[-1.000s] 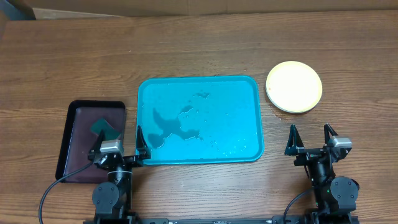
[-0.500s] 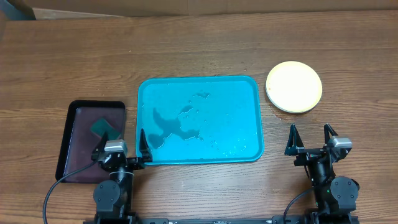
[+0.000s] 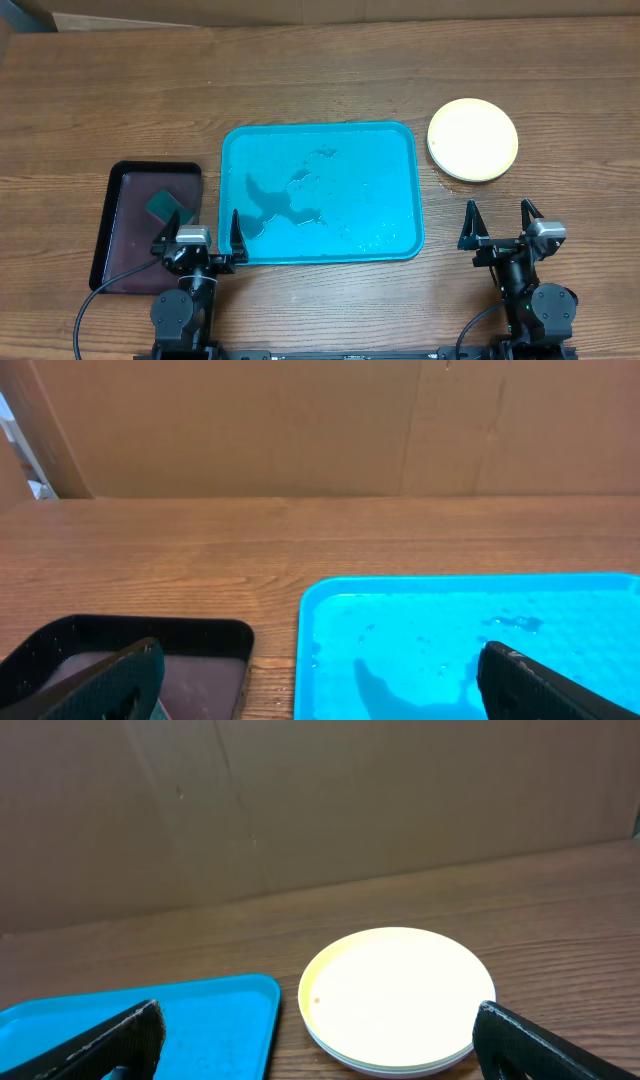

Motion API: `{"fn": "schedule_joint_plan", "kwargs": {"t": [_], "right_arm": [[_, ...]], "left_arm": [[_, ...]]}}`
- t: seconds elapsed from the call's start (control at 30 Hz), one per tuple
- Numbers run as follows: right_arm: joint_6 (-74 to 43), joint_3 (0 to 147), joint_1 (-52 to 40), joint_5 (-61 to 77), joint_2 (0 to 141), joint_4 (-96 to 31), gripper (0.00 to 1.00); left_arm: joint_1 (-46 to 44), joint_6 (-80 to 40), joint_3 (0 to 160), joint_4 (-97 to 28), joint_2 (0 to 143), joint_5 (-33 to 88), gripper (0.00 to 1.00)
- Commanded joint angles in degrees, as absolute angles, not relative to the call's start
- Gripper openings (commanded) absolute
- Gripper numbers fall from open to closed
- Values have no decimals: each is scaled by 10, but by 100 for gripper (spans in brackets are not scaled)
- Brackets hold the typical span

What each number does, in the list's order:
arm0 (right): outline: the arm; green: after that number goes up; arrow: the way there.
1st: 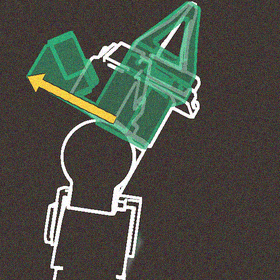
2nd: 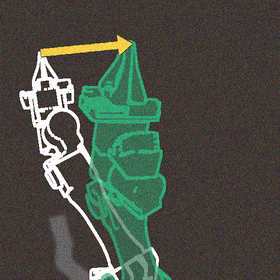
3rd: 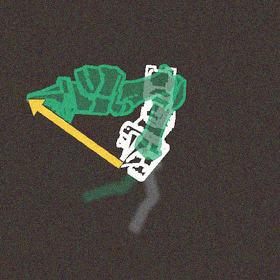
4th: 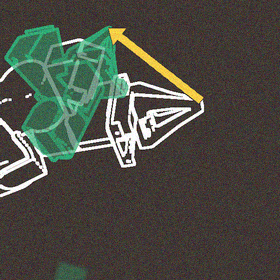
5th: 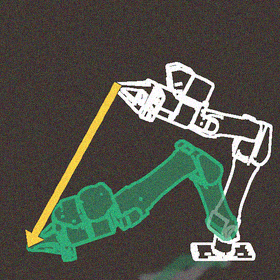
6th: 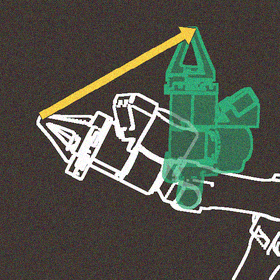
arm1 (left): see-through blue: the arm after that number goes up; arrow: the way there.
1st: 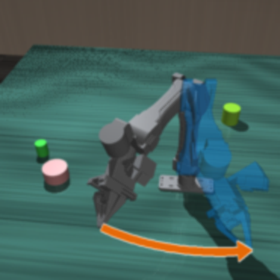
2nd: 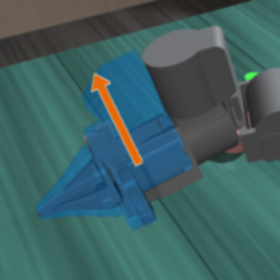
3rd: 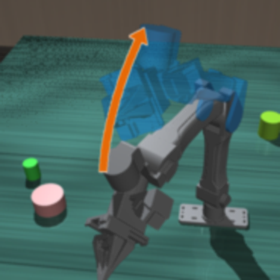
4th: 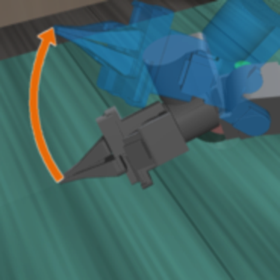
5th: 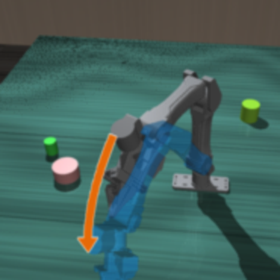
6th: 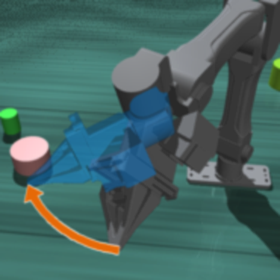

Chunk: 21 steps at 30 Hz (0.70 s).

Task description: Clean dirty plates on tray and stack at the side

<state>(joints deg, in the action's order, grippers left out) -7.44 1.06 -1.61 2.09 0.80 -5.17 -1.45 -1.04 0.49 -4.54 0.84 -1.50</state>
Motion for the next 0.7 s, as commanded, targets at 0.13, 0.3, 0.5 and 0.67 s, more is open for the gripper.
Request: {"fn": "schedule_joint_plan", "kwargs": {"t": [0.13,0.3,0.5,0.67], "right_arm": [[-72,5,-19,16,2,-48,100],[-72,5,-19,16,2,-48,100],[-72,5,-19,16,2,-48,100],[-72,5,-19,16,2,-48,100]], "left_arm": [[-1,4,3,-45,2,-6,100],[27,0,3,-45,2,-6,100],[27,0,3,-45,2,-6,100],[27,0,3,-44,1,-6,100]]}}
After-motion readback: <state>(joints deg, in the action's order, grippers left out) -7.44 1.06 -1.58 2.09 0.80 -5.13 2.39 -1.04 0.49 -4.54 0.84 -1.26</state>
